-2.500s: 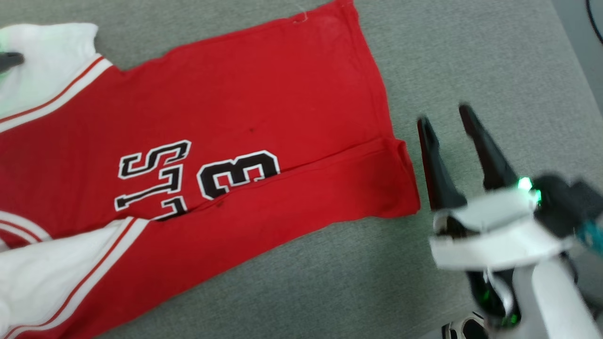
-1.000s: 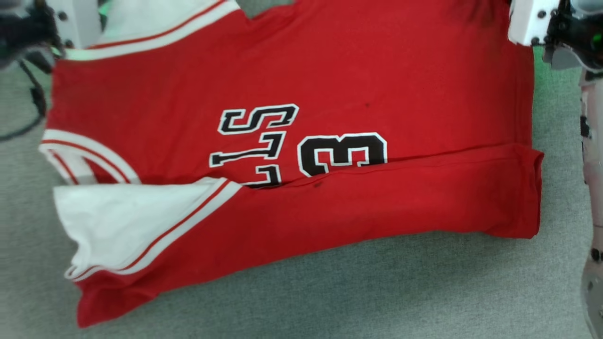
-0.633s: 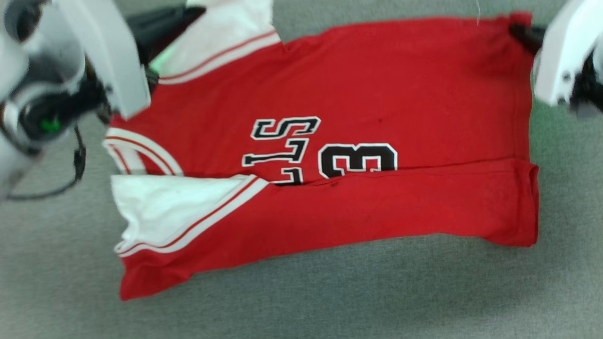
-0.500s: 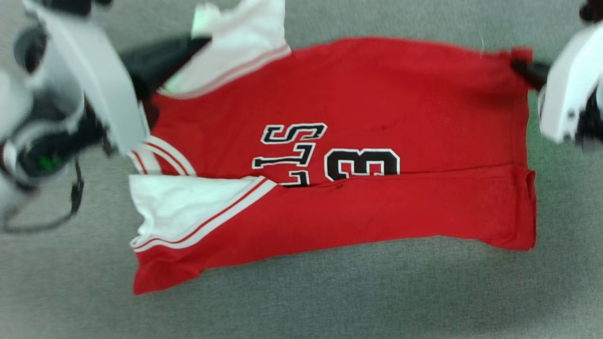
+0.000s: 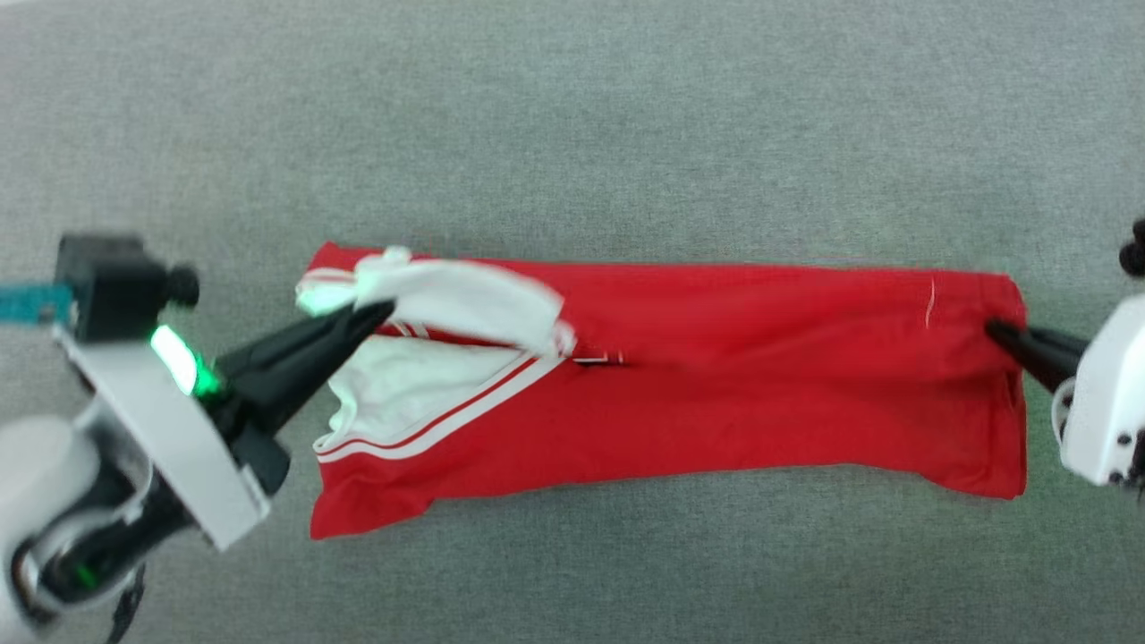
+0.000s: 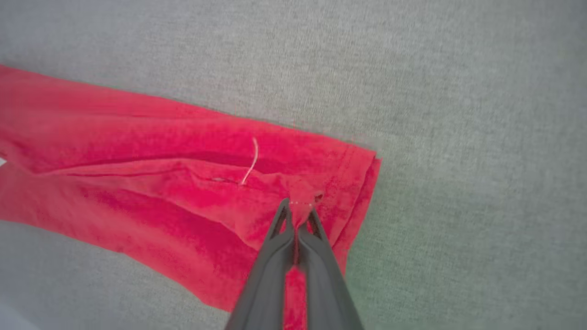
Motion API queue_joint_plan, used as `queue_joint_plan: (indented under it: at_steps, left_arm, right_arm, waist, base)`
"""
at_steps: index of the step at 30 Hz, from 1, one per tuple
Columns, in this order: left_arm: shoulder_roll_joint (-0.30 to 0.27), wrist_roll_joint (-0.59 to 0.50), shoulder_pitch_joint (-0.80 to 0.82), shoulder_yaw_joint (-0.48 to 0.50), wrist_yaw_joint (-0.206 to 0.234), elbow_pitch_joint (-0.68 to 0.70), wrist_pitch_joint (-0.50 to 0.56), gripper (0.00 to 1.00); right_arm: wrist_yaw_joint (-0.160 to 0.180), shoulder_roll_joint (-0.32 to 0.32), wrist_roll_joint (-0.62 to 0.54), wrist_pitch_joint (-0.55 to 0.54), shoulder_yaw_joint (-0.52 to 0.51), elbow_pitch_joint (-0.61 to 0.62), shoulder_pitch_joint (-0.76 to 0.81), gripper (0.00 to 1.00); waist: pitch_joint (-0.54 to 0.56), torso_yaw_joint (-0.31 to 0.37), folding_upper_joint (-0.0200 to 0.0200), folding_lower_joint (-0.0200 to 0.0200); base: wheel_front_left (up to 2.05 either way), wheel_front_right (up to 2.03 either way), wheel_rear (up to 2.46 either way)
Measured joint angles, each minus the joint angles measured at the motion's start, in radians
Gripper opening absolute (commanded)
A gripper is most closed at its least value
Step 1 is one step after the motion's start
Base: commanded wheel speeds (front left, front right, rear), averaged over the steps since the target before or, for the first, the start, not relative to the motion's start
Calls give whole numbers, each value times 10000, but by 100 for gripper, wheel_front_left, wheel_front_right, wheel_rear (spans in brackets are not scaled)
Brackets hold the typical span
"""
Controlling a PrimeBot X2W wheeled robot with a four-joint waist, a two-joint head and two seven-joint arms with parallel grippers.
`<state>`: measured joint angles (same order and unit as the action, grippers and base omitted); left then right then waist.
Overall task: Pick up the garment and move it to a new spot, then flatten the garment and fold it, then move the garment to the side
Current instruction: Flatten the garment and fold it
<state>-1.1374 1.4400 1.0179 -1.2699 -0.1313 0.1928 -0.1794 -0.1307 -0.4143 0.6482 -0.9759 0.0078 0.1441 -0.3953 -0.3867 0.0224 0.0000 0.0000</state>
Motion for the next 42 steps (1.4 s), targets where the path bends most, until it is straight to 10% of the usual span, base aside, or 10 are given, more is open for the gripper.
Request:
queue_joint_plan:
  at_steps: [7,26,28,29,30,32,42]
  left_arm:
    - [-102,-336,-1214,-69,0,-113,-502,0]
    - [1755,-901,-2242,-92,-2,-2600,-848,0]
    - [1847,-905,-2250,-19,-4,-2683,-848,32]
    - [1900,-911,-2270,113,-4,-2727,-846,47]
    - [1962,-993,-2293,286,-4,-2750,-838,97]
    - [2046,-1131,-2410,736,0,-2780,-844,100]
    - [2966,-2010,-4200,3678,0,-3409,-848,100]
  right_arm:
    - [0,332,-276,6,-635,437,773,0]
    - [-6,840,-717,1170,-535,-788,868,0]
    - [-6,830,-688,1375,-483,-907,812,0]
    - [-6,849,-644,1430,-491,-972,812,21]
    - [-6,869,-545,1486,-508,-1032,814,42]
    - [-6,890,-483,1578,-575,-1118,817,100]
    - [-4,631,-291,1429,-1363,-1091,1290,100]
  waist:
    - [-128,-40,0,0]
    - [-696,-144,0,0]
    - [-665,-148,0,0]
    - [-638,-150,0,0]
    - [-598,-154,0,0]
    - [-508,-171,0,0]
    - [179,-482,0,0]
  base:
    - [0,0,0]
    - [0,0,0]
    - [0,0,0]
    - [0,0,0]
    - [0,0,0]
    - [0,0,0]
    - [0,0,0]
